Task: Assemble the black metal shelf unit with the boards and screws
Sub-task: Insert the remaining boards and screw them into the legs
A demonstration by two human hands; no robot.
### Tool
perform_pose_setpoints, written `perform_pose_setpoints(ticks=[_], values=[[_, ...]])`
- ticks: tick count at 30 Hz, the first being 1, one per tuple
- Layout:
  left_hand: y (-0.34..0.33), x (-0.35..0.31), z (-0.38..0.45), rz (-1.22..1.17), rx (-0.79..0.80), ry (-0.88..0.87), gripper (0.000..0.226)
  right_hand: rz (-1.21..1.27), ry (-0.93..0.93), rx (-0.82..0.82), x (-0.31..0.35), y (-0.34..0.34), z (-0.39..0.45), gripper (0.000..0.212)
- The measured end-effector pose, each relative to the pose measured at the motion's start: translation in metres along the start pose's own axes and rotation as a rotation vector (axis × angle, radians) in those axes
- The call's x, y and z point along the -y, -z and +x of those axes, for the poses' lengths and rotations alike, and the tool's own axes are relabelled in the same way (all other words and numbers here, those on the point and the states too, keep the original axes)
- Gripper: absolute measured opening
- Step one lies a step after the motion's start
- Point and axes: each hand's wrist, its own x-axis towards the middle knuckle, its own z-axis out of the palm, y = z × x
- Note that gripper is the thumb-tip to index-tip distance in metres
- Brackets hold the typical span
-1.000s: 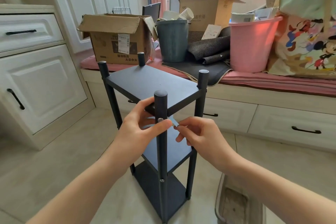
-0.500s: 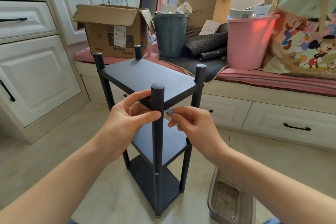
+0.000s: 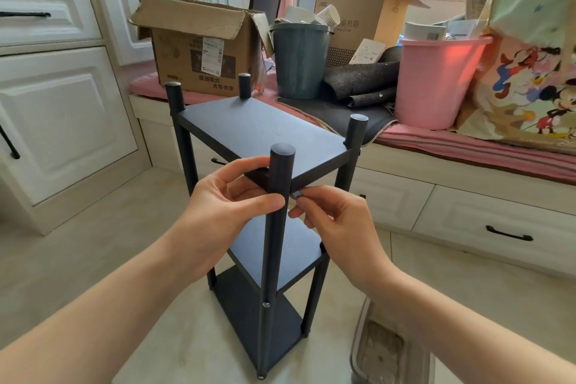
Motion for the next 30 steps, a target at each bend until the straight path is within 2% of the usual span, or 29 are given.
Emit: perform_pose_setpoints(ticks=[10, 19, 24, 30], values=[[-0.0003, 0.0005, 0.0017, -0.009, -0.006, -0.01, 0.044, -0.078, 0.017, -0.017, -0.0063, -0.0011, 0.0011, 0.017], [0.0, 0.0005, 0.0015, 0.029, -0.02, -0.014, 0.049, -0.169, 0.065, 0.009, -0.0038, 0.0002, 0.0048, 0.017], [0.0001, 0.0007, 0.0012, 0.039, -0.026, -0.016, 0.051, -0.144, 0.014, 0.081, -0.005, 0.0038, 0.0032, 0.014], [0.0002, 0.0008, 0.0013, 0.022, -0.012, -0.022, 0.049, -0.137, 0.009, 0.072, -0.0079, -0.0009, 0.0033, 0.014]])
